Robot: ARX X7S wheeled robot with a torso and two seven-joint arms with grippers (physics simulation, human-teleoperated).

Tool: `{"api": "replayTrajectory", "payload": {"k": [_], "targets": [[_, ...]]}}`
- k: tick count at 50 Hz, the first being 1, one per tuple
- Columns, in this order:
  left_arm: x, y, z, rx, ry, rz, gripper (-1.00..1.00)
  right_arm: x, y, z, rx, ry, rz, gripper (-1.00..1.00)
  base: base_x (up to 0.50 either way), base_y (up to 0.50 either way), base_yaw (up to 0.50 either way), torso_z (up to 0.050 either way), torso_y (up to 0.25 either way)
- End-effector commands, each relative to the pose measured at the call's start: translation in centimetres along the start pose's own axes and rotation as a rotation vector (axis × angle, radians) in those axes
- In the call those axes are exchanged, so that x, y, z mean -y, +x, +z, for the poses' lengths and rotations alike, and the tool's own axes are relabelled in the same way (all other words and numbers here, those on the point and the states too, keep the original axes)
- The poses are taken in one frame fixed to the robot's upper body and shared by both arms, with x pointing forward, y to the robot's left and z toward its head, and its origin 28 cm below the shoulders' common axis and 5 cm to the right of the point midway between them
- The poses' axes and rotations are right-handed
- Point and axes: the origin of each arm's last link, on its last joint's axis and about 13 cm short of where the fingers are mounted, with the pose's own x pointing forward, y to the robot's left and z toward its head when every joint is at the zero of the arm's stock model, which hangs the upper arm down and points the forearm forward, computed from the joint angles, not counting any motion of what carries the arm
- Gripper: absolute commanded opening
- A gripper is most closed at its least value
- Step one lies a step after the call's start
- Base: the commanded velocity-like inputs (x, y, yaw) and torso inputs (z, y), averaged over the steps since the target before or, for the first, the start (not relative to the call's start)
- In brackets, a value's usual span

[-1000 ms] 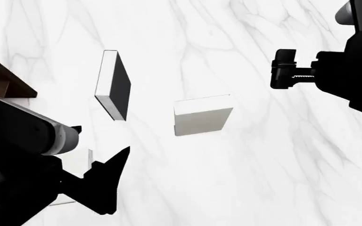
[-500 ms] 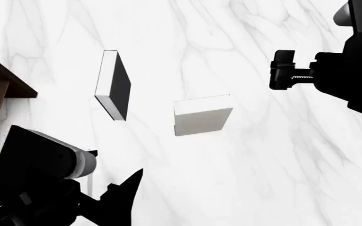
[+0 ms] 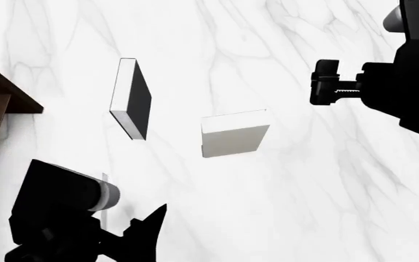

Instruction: Pick up the book on the right and place it under the cabinet shelf.

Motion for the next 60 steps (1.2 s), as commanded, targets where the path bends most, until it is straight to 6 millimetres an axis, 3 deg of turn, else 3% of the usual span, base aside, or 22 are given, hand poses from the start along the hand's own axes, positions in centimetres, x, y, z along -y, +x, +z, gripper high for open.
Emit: {"api": "replayTrajectory", "payload": {"k": [1,60], "targets": [[-0.3,0.7,-0.7,-0.016,-0.019,0.014,1.00,0.1,0.0,-0.2,-0.002,0.003,0.000,1.00,0.00,0.00,0.00,0.000,0.000],[-1.7,3.2,-2.9,-0.076,0.010,0.093,1.00,0.0,0.4,-0.6,-0.010,0.010,0.006,1.00,0.00,0.00,0.00,0.000,0.000]]}}
